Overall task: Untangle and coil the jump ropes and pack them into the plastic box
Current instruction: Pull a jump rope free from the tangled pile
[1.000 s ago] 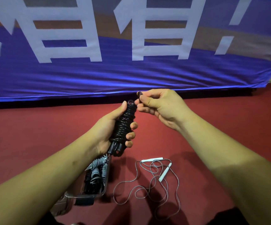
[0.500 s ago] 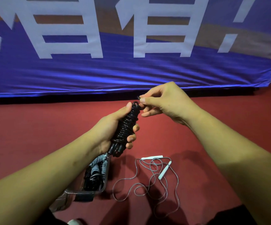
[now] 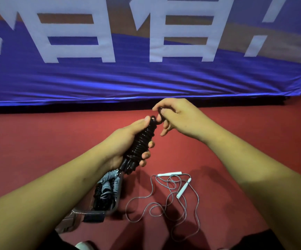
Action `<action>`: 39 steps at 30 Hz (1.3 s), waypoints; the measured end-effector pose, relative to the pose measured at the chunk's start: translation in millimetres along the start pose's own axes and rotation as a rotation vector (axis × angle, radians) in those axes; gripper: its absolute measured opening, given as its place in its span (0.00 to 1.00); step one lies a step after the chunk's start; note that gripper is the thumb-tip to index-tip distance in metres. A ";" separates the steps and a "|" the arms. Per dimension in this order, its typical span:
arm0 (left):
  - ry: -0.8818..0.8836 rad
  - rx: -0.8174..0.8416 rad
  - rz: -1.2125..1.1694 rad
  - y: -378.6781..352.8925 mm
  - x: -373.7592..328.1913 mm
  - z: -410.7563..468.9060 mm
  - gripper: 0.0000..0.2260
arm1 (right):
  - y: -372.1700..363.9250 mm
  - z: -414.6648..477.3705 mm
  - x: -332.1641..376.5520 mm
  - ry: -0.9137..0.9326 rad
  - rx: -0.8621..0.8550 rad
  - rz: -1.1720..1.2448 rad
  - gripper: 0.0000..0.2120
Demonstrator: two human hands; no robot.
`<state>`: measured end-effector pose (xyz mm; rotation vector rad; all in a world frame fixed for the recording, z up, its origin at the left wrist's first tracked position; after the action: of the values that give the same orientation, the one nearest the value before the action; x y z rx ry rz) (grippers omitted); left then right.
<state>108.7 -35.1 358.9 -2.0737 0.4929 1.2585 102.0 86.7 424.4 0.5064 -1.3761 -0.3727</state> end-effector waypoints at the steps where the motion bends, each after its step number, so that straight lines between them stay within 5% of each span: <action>1: 0.004 -0.005 -0.003 1.1 -0.1 -1.3 0.19 | -2.8 -1.0 2.0 0.034 0.041 -0.031 0.09; 14: 0.063 -0.086 0.027 0.4 2.3 -8.8 0.25 | -9.3 -11.5 32.6 0.366 -0.064 -0.346 0.03; 21: 0.030 -0.100 -0.092 -7.6 2.1 -5.1 0.20 | -7.7 -6.5 15.7 0.200 -0.326 -0.241 0.07; 29: 0.088 -0.081 -0.038 -8.4 1.4 -1.0 0.21 | -7.0 -3.5 -18.9 -0.129 -0.488 0.108 0.12; 34: 0.101 -0.104 -0.033 0.4 2.8 -4.9 0.19 | -14.4 2.1 -13.7 -0.167 -0.142 0.408 0.05; 36: 0.109 -0.089 -0.082 0.8 4.7 -6.5 0.18 | -13.2 2.1 -16.5 -0.217 -0.077 0.706 0.00; 39: 0.093 -0.034 -0.171 -2.8 0.1 -7.4 0.18 | -7.1 3.6 -17.8 -0.188 0.023 1.181 0.09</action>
<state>115.2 -38.3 362.2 -2.1611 0.3286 1.0819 95.9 89.8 406.1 -0.3750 -1.6206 0.5726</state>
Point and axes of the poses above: each hand's wrist, its own z-axis towards the middle knuckle, its own y-axis out of the back of the hand, x = y × z, the point moved 7 cm from there along z, towards the middle knuckle, and after that the axes turned 1 degree about x, right-handed, at the moved point
